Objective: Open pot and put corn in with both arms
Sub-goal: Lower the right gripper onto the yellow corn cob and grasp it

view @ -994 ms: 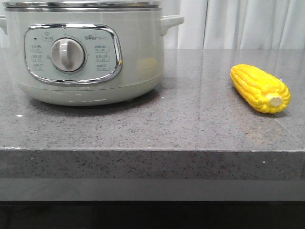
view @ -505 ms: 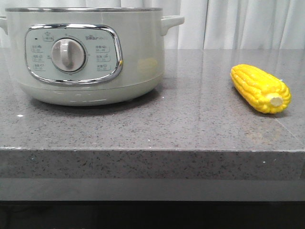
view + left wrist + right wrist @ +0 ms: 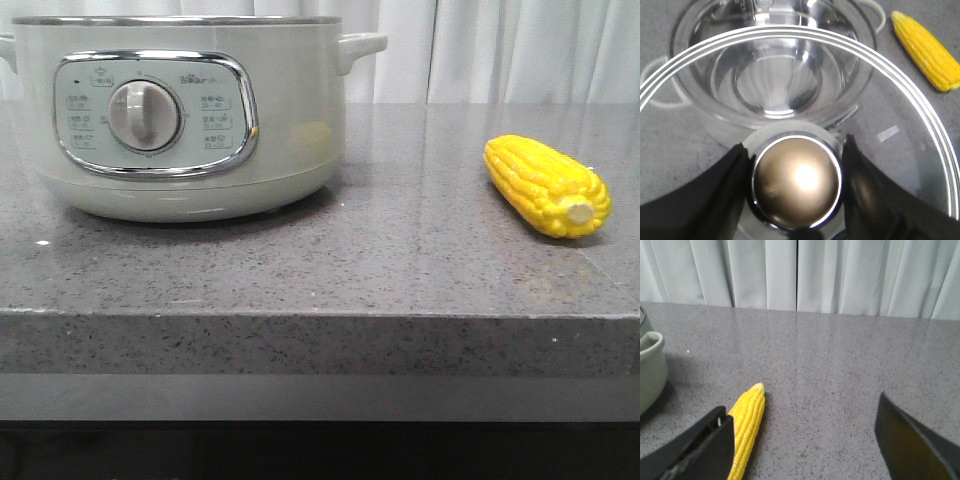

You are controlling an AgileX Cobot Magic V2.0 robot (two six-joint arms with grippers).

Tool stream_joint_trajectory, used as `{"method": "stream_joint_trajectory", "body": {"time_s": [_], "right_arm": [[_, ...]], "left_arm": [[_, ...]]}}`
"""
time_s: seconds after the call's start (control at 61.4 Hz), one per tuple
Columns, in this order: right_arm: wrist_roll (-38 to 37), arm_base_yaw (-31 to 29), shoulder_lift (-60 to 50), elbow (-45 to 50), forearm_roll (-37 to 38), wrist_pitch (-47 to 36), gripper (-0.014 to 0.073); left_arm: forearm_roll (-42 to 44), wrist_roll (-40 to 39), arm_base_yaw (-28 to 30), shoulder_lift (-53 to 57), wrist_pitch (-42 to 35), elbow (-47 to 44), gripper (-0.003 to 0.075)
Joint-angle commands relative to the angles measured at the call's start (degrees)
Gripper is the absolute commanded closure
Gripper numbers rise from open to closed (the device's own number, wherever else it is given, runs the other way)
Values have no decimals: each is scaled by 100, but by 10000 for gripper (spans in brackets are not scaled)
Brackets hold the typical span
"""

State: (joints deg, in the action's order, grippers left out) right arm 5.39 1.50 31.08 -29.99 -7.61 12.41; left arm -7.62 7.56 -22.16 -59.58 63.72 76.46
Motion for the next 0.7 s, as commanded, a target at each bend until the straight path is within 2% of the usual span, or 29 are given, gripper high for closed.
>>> {"method": "stream_joint_trajectory", "body": {"time_s": [0.0,0.31,0.489,0.684], "right_arm": [[46,-21,203,-216,51,-460,1],[41,27,1239,-375,-93,-323,1],[41,127,2323,-1089,-456,344,1],[41,333,3779,-2168,-809,1066,1]], "left_arm": [[-154,-40,-27,659,-781,-493,469],[-167,-40,-27,2699,-1270,-2412,469],[-167,-40,-27,3655,-1472,-3026,469],[-167,-40,-27,4233,-1536,-3266,469]]}}
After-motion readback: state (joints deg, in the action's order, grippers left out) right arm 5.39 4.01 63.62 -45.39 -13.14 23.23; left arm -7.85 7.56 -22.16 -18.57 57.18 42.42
